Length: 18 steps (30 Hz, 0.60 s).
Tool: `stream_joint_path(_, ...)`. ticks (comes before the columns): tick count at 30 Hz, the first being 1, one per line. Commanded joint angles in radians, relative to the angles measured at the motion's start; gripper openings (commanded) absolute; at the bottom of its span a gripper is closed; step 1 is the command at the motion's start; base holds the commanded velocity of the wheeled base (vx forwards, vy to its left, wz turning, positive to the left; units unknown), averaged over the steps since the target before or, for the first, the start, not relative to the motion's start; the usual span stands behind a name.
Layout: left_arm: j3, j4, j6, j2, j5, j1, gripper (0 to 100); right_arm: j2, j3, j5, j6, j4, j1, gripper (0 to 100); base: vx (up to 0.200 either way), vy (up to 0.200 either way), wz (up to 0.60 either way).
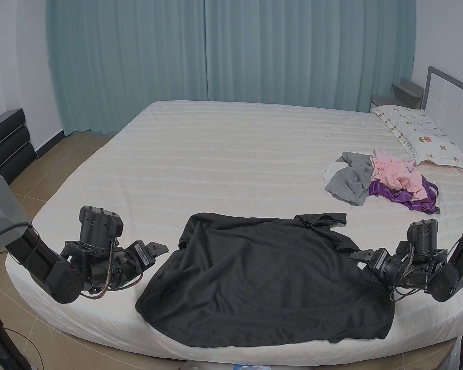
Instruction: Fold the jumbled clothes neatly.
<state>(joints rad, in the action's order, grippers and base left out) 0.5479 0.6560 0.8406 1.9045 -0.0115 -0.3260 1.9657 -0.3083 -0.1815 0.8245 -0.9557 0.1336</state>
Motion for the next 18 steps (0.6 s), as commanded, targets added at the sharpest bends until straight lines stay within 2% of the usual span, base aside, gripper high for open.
stream_joint_path(1, 0.066, -0.002, 0.0, 0.077, -0.001, 0.004, 100, 0.002, 0.0, -0.001, 0.001, 0.0, 0.006, 100, 0.0, 0.0, 0.0)
stream_joint_path(8, 0.199, -0.007, -0.003, 0.205, -0.001, 0.001, 100, 0.007, 0.0, -0.001, 0.002, 0.0, 0.006, 100, 0.0, 0.0, 0.0)
stream_joint_path(18, 0.492, -0.013, -0.048, 0.421, -0.002, -0.001, 100, 0.022, 0.0, -0.001, 0.001, -0.001, 0.006, 100, 0.0, 0.0, 0.0)
